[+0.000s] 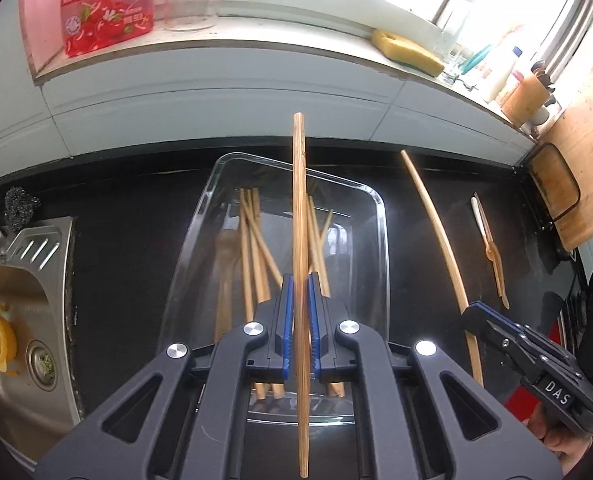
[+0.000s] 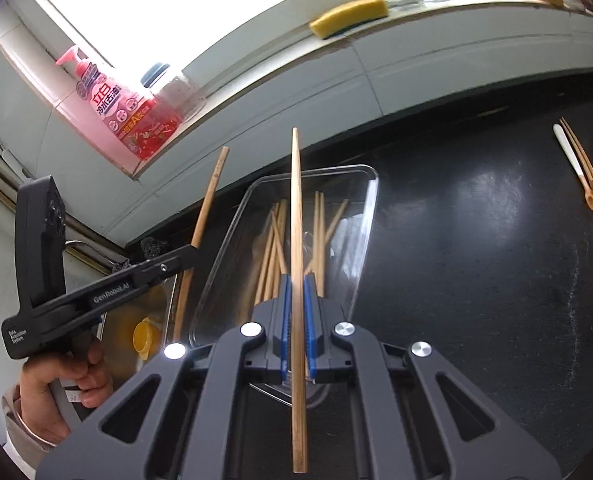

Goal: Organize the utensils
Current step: 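Carry both held chopsticks over the clear plastic tray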

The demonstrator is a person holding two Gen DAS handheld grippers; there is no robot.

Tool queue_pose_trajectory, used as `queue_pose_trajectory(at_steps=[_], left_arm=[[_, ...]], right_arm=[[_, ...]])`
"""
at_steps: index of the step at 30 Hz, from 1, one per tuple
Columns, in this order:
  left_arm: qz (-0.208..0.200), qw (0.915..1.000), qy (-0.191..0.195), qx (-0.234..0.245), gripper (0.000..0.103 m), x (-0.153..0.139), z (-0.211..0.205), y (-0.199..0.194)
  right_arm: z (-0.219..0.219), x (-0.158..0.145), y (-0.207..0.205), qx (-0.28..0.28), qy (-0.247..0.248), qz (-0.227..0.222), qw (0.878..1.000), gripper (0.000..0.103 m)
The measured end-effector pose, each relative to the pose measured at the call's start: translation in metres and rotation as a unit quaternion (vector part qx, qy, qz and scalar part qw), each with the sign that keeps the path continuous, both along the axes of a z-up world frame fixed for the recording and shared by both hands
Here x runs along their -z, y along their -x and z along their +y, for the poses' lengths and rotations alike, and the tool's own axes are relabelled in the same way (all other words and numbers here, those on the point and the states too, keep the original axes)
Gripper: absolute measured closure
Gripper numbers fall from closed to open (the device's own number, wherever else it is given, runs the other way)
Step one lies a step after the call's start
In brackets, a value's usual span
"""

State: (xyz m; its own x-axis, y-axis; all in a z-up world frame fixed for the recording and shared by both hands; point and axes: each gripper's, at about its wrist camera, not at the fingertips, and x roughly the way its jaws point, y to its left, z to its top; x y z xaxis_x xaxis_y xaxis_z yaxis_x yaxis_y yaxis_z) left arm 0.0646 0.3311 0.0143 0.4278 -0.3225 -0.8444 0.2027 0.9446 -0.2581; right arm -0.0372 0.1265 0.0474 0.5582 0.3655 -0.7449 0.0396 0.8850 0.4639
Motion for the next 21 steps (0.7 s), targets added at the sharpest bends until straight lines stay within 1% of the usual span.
queue_pose_trajectory(at_steps=[3,11,17,21], left_arm=[[-0.002,1.0000,-0.007,0.006,0.096,0.002,0.003,0.000],[0.002,0.9999,-0.006,0.012,0.096,0.007,0.008,-0.008],[0.011,0.9997,-0.018,0.013,0.096,0.018,0.009,-0.018],[0.017,0.9996,-0.020,0.013,0.096,0.024,0.011,-0.021]], right_arm=[[0.005,0.001,-0.001,0.004,0.002,0.000,1.000,0.096],[0.014,0.007,-0.009,0.010,0.000,0.013,1.000,0.096],[0.029,0.019,-0.025,0.006,0.024,0.029,0.999,0.096],[0.038,0.020,-0.032,0.004,0.040,0.028,0.999,0.096]])
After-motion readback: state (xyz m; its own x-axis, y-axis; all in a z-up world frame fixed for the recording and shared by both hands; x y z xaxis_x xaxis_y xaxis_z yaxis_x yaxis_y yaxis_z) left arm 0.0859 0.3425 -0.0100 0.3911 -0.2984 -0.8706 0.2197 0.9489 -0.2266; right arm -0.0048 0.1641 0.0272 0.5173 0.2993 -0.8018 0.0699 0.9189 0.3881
